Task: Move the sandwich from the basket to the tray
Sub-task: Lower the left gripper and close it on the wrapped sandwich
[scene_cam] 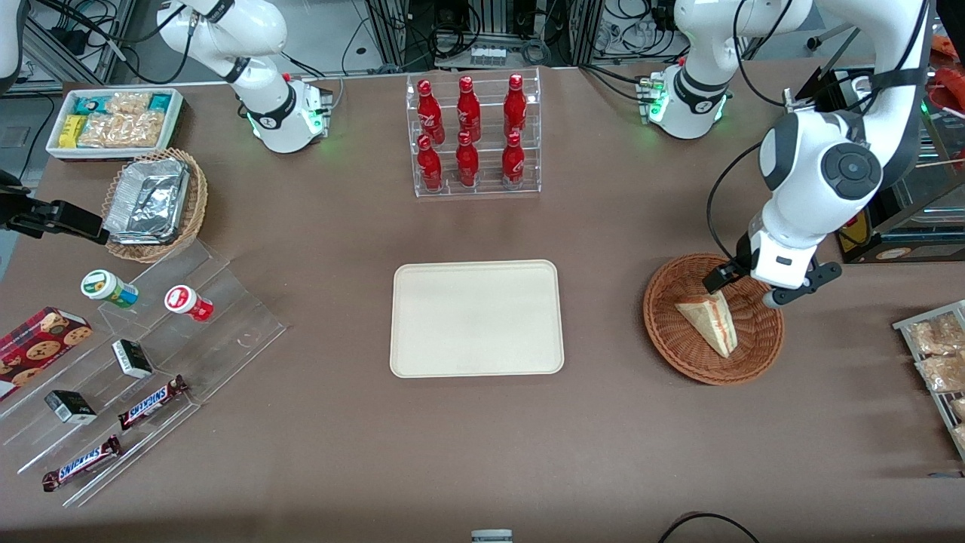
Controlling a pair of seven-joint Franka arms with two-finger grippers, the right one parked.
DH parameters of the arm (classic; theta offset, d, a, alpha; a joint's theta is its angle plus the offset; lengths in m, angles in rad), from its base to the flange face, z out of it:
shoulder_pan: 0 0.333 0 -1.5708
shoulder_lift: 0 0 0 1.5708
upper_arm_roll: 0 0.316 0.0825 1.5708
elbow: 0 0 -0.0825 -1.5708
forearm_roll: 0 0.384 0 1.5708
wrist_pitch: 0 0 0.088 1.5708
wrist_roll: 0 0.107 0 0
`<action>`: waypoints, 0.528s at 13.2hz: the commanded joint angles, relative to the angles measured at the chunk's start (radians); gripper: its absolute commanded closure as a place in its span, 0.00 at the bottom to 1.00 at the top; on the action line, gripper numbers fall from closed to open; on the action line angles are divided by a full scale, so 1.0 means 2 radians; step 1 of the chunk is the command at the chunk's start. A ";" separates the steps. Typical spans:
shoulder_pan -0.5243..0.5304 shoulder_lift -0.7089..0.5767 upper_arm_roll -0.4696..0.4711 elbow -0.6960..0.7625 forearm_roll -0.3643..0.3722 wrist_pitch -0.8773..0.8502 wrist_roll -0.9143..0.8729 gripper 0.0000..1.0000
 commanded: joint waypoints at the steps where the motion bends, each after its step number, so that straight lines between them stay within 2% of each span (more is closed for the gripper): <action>1: 0.002 0.016 0.000 -0.001 0.009 0.027 -0.016 0.00; 7: 0.006 0.065 0.002 -0.001 0.010 0.080 -0.020 0.00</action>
